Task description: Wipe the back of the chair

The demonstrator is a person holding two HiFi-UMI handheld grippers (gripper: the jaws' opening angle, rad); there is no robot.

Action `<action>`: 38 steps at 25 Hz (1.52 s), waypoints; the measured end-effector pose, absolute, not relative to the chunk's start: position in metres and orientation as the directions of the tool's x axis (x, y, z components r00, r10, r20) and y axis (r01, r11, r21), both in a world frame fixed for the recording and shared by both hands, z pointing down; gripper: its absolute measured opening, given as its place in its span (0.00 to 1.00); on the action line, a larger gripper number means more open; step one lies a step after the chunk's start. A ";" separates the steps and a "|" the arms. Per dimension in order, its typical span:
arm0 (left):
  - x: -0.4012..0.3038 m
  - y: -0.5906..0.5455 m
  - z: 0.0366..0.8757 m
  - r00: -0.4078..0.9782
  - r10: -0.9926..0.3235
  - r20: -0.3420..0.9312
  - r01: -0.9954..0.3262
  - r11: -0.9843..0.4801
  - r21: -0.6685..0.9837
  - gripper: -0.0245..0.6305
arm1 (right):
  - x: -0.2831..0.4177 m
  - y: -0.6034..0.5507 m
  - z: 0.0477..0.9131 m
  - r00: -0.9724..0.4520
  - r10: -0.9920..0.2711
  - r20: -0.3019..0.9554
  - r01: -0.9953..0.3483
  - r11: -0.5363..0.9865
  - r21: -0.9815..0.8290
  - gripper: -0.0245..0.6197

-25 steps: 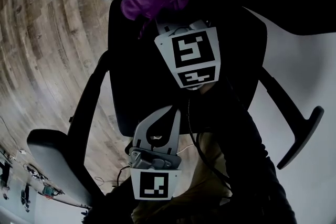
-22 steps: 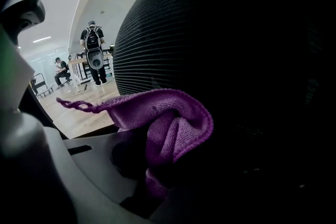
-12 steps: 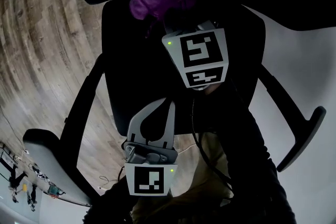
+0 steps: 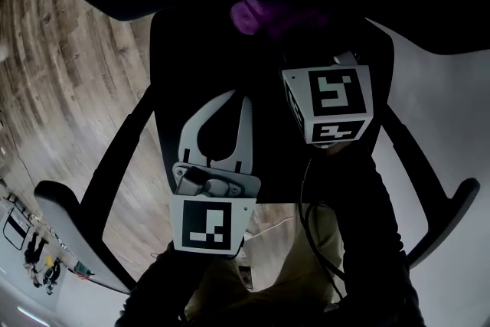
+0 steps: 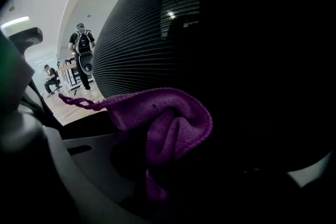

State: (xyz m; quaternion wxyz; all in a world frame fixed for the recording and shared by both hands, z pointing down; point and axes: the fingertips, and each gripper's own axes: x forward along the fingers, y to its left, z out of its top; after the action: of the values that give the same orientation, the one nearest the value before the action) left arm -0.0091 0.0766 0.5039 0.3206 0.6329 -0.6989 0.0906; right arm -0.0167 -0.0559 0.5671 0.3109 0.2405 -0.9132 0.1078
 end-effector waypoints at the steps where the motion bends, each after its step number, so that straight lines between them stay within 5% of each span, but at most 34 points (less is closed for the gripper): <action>1: -0.008 0.071 0.502 0.001 -0.829 0.560 -0.944 0.184 0.275 0.04 | -0.011 -0.058 0.564 -0.692 -0.370 0.620 -0.506 0.861 -0.050 0.14; 38: 0.056 -0.044 0.510 0.139 -0.852 0.504 -0.975 -0.029 0.219 0.04 | 0.088 -0.102 0.565 -0.637 -0.501 0.587 -0.676 0.728 -0.113 0.14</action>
State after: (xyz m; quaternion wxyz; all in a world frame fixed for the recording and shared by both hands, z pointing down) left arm 0.0557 -0.0442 0.5105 0.2621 0.7076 -0.6457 0.1173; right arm 0.0880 -0.1019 0.5652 0.2689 0.3307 -0.8897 0.1634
